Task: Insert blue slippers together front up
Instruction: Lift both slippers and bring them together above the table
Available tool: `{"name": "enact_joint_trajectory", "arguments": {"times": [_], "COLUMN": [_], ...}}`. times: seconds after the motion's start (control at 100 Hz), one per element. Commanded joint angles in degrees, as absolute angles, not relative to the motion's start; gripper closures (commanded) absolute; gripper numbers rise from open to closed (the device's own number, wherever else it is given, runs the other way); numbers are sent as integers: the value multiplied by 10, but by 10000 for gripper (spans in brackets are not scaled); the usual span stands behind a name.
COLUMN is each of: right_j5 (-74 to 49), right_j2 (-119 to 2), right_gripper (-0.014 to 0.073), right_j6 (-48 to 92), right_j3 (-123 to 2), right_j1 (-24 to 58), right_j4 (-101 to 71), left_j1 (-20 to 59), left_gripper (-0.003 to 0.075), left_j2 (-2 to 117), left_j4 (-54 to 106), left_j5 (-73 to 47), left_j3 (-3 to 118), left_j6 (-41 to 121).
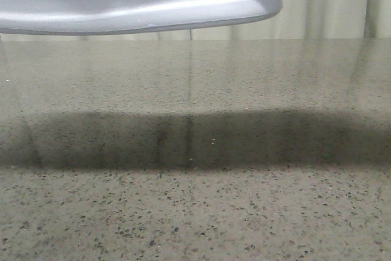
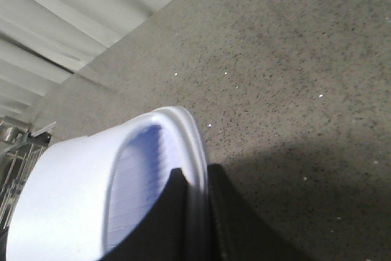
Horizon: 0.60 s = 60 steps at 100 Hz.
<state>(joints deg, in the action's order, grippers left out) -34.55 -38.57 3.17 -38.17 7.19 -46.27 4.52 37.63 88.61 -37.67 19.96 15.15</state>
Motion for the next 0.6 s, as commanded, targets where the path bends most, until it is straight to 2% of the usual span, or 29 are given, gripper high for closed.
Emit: {"name": "enact_joint_trajectory", "arguments": {"times": [0.0,0.59], "right_j5": [-323,-446], "right_j2": [-410,-537], "right_gripper": [701,701], "right_j6": [101,373], "right_j3": [-399,-399], "right_j1": [74,74], "right_j4": [-539,-807], "left_j1": [49,49], "left_gripper": [704,704], "left_j2": [376,376], "left_j4": [926,979], "left_j5": [-405,-488], "left_j3": [216,216], "left_j6": [151,151]}}
